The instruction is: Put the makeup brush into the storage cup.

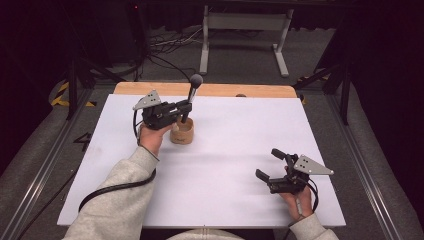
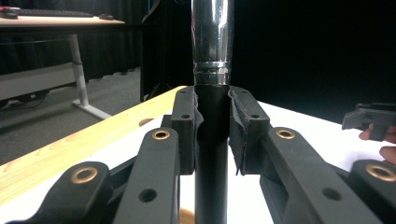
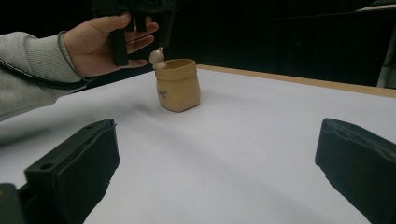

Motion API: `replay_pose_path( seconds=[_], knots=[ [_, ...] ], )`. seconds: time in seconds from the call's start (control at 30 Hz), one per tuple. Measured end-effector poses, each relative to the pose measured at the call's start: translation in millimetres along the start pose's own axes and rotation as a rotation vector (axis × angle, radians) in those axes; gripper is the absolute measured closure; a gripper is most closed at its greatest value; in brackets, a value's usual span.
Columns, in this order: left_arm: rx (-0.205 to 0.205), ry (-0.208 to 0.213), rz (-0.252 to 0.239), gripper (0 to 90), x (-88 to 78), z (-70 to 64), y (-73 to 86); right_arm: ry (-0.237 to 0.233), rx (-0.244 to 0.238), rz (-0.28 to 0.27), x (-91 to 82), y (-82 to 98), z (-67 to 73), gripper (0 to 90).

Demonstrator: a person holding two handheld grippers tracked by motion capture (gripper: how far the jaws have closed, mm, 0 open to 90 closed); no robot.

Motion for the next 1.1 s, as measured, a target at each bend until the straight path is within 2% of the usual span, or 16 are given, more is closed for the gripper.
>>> replay_pose_path(
  seconds=[0.1, 0.5, 0.6, 1.1],
  knots=[
    [-0.003, -0.005, -0.015, 74.2, 0.2, 2.5, 2.5, 0.0, -0.002, 0.001, 0.2, 0.1, -0.2, 0.0],
    [-0.007, -0.012, 0.002, 74.2, 4.5, 6.7, 14.3, -0.009, -0.002, 0.002, 0.3, 0.2, 0.1, 0.0],
    [0.01, -0.019, 0.008, 74.2, 5.7, 7.4, 18.4, -0.009, 0.0, 0.001, 0.2, 0.1, 0.2, 0.0],
    [-0.016, -0.026, 0.023, 74.0, 8.5, 12.3, 33.2, -0.014, 0.002, -0.001, 0.1, 0.2, 0.3, 0.0]
  ],
)
Point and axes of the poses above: each handheld gripper's, and its own axes: x roughly forward along the jaws, y roughly out of its underside, z roughly to its left, the point moved 2 cm from there along x, roughly forward along the jaws, and after that the axes turned 13 degrees about -y, right-handed, at the moved point
